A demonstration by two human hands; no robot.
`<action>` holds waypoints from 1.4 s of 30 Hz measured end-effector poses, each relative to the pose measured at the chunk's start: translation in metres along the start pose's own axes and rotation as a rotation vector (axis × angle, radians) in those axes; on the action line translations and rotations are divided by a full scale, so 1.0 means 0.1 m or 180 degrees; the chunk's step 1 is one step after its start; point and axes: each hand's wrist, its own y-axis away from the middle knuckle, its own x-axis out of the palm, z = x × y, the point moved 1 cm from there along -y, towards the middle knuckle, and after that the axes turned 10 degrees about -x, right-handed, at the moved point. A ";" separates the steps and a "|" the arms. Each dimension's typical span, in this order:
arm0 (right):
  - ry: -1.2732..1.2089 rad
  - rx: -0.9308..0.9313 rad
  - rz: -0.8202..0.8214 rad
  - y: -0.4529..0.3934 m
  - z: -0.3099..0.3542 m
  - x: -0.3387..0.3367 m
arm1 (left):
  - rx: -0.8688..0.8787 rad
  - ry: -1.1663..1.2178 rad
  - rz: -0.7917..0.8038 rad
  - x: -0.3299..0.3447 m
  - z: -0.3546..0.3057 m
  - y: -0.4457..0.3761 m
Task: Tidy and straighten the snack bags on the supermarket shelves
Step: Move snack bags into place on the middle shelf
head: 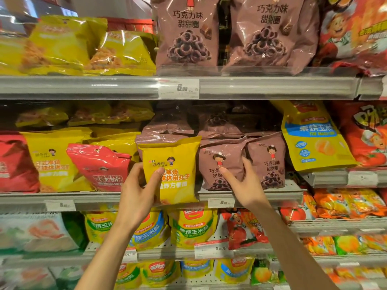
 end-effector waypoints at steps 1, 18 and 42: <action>-0.0024 0.0042 0.0036 -0.01 0.02 0.02 | -0.0017 0.0008 0.0003 0.00 0.02 0.00; 0.1009 0.0148 0.0513 -0.06 0.01 0.05 | -0.0133 0.0086 0.0010 0.02 0.09 0.03; -0.0537 0.0643 -0.0224 1.42 -0.42 0.22 | -0.0835 0.0624 -0.0118 -0.46 0.43 0.84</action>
